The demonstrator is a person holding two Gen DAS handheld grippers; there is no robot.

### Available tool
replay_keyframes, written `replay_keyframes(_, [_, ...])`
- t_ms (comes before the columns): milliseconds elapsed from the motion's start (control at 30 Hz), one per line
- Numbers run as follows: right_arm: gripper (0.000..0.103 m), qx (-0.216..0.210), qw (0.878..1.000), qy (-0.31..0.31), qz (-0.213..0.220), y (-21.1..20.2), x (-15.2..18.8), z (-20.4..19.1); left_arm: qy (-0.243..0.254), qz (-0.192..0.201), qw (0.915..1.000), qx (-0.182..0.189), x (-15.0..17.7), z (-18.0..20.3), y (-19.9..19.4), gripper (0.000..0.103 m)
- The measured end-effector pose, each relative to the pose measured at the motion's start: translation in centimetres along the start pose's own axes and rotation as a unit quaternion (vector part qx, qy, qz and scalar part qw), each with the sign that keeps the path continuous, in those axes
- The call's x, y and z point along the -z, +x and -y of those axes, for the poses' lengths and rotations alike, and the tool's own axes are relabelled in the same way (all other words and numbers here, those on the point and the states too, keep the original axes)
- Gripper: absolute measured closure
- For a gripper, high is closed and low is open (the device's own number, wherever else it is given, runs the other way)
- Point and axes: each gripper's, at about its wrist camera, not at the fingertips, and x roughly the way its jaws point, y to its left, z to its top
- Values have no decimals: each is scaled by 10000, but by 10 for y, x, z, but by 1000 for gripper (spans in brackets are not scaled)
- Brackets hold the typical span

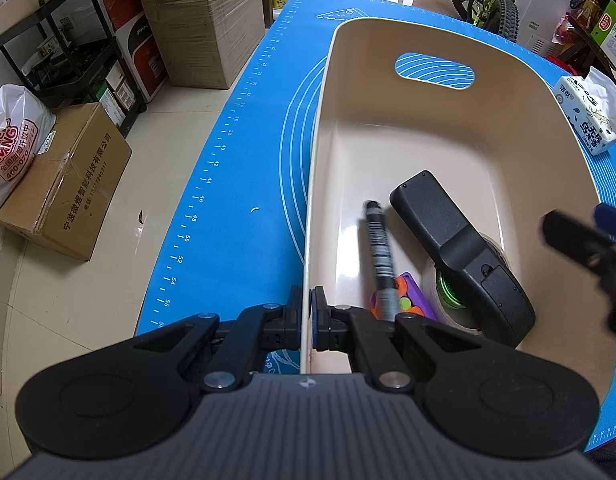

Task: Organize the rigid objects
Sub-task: 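Lift the black marker, lower it into the basket and open the right tool, then move the right tool to the white charger and grasp it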

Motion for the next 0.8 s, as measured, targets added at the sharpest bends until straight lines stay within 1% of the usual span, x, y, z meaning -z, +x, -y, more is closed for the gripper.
replay_keyframes(33, [23, -57, 10000, 9, 26, -2, -1, 3, 0, 0, 10000, -1, 0, 0, 0, 98])
replay_keyframes(133, [15, 151, 9997, -36, 181, -14, -2, 12, 0, -3, 10000, 0, 0, 0, 0, 98])
replay_keyframes(200, [13, 181, 9995, 20, 240, -20, -4, 21, 2, -2, 10000, -1, 0, 0, 0, 98])
replay_keyframes(300, [12, 231, 9989, 235, 327, -31, -7, 40, -3, -3, 10000, 1, 0, 0, 0, 98])
replay_keyframes(433, [5, 395, 9972, 413, 481, -42, -9, 63, -2, -3, 10000, -3, 0, 0, 0, 98])
replay_keyframes(533, [3, 564, 9947, 692, 508, -45, -7, 88, 1, -4, 10000, 0, 0, 0, 0, 98])
replay_keyframes(600, [3, 704, 9926, 877, 465, -43, -5, 104, 3, -3, 10000, -1, 0, 0, 0, 98])
replay_keyframes(667, [3, 887, 9903, 1014, 338, -39, 0, 122, -1, -3, 10000, 2, 0, 0, 0, 98])
replay_keyframes(800, [3, 1106, 9833, 1441, 119, -26, 10, 152, 4, -2, 10000, 0, 0, 0, 0, 98])
